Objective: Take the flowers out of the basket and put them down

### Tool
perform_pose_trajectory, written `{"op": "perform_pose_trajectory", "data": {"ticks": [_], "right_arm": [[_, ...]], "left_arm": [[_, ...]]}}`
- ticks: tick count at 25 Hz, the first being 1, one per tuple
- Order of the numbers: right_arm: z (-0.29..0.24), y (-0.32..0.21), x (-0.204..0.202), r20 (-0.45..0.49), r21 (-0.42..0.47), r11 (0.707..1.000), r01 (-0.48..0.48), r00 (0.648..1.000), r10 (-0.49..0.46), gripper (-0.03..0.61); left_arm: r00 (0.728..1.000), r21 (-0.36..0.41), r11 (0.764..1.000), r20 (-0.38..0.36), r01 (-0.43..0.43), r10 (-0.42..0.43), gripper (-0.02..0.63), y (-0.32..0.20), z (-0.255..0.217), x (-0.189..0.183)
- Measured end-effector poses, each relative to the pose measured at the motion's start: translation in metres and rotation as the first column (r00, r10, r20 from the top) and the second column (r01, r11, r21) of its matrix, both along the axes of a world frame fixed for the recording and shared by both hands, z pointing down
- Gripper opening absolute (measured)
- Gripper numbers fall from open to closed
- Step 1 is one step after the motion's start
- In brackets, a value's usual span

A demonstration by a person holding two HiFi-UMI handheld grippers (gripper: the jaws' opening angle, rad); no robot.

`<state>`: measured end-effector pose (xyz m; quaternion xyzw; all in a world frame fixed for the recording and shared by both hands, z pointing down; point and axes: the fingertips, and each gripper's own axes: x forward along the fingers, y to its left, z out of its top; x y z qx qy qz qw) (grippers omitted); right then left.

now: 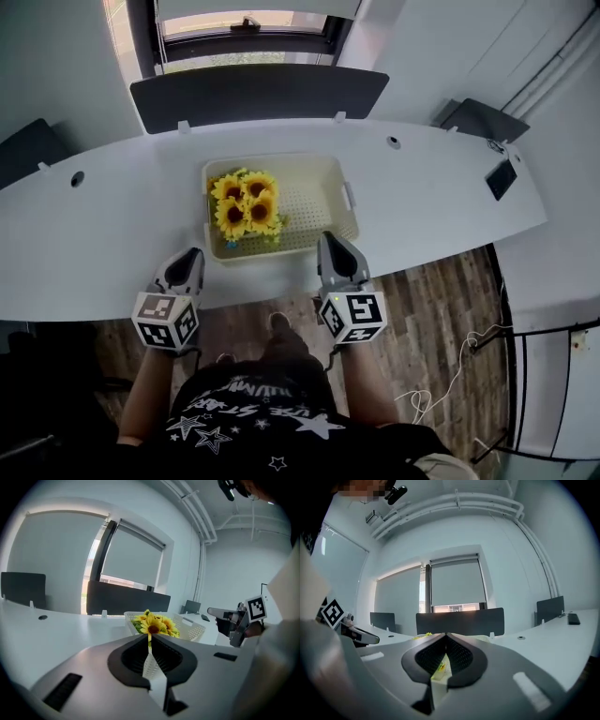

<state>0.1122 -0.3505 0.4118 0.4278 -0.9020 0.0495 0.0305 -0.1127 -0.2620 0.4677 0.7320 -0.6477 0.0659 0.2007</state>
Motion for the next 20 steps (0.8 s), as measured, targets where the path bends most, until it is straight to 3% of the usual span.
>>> {"op": "perform_pose_trajectory", "data": {"ticks": [7,10,20], "right_arm": [[0.004,-0.055,-0.018,-0.04,-0.018,0.993,0.121,0.992,-0.121,0.003],[0.015,-0.072,-0.027,-0.078,-0.068,0.983,0.169,0.982,-0.174,0.003],[0.035,-0.103,-0.062,-0.198,-0.174,0.914,0.367,0.896,-0.397,0.003]], "left_arm": [[0.989,-0.092,0.985,-0.017,0.147,-0.149,0.016,-0.023,0.014,-0.009],[0.982,-0.165,0.969,-0.029,0.181,-0.188,0.11,-0.028,0.027,-0.01],[0.965,-0.229,0.937,0.05,0.263,-0.258,0.115,-0.04,0.04,-0.014]]}}
